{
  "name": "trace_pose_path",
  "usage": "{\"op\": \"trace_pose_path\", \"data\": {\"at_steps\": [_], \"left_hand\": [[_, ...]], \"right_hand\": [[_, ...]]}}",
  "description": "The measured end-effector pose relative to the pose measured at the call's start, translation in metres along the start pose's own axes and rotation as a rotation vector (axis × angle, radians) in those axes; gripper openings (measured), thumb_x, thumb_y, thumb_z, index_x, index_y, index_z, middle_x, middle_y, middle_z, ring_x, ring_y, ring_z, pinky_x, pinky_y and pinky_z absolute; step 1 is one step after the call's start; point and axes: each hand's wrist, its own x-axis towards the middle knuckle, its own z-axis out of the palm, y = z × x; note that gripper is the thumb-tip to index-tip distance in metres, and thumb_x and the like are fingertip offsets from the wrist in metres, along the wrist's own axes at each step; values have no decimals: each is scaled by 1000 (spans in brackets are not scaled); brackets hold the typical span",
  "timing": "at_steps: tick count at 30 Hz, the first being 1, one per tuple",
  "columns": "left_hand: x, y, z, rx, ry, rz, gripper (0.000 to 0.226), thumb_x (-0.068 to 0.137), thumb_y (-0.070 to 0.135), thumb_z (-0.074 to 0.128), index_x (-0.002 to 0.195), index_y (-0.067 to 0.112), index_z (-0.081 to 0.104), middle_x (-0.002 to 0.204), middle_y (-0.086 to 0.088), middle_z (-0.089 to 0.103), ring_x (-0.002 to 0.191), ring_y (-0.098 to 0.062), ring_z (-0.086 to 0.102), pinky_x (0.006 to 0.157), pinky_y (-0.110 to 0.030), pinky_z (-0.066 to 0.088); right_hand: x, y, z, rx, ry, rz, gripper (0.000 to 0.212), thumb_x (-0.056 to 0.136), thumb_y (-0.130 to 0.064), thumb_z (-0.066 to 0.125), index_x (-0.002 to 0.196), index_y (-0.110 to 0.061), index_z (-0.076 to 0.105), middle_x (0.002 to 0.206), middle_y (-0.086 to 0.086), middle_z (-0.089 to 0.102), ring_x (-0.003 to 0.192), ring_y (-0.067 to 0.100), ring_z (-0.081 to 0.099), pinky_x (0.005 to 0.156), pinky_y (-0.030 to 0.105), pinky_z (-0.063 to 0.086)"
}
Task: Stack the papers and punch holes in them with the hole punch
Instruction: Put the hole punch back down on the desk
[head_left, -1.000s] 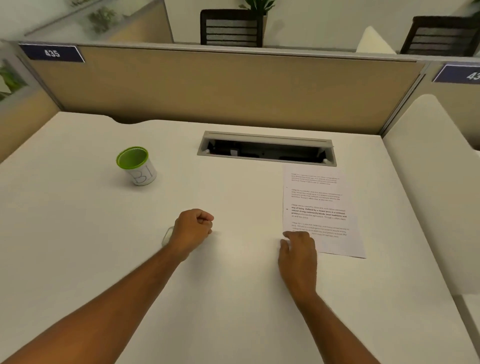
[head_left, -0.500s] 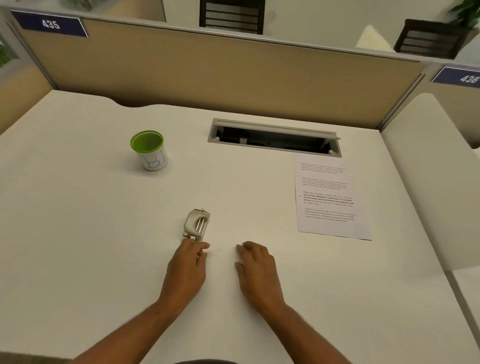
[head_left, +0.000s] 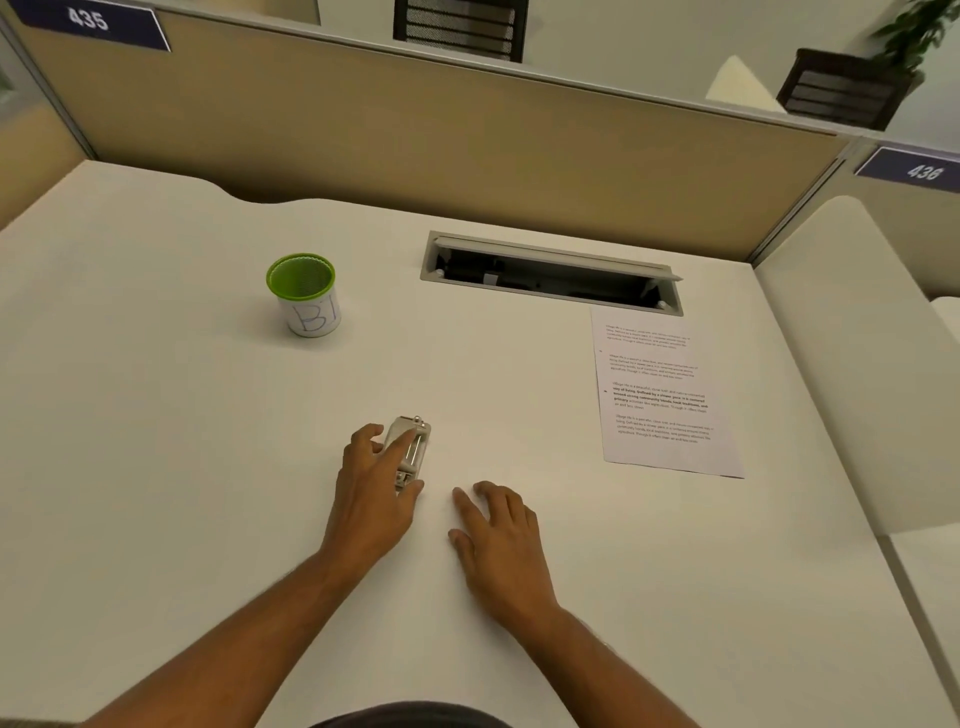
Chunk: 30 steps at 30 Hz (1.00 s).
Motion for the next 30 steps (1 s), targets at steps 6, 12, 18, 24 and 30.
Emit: {"op": "trace_pose_path", "data": {"at_steps": [6,12,18,24,30], "left_hand": [[-1,-5,0,-5,10,5,60,84,7,73,139,17,53,125,-8,48,115,-27,52,92,-39,54],[-2,-13,-4,-21,36,-27,61,84,7,74,141,16,52,126,-8,48,117,-26,52,94,-38,55],[-9,-17,-10,43,72,-26,61,82,15,77,138,22,53,139,-10,41,124,-30,47,98,-46,50],[-22,-11,-15,53,199,70,56,77,3,76,129,17,59,131,-5,45,116,-26,47,91,-44,50],[-30,-12,-13,-34,184,118,38,82,-1,71,118,10,64,111,-2,52,100,-23,56,78,-38,58]], "right_hand": [[-2,-4,5,-18,-13,25,54,103,-50,32,151,-27,38,153,5,44,142,27,37,114,42,34],[-5,-8,7,-37,0,10,51,103,-50,36,149,-29,41,150,4,47,139,28,42,113,41,35],[-6,-10,2,129,6,60,44,102,-39,47,144,-27,52,146,2,50,136,23,43,113,36,35],[4,-10,-3,278,134,115,21,94,-13,66,113,-16,74,109,-1,66,103,21,57,88,31,49],[14,-18,-1,312,151,97,9,92,-13,68,98,-15,75,94,-3,65,91,20,55,78,33,49]]}}
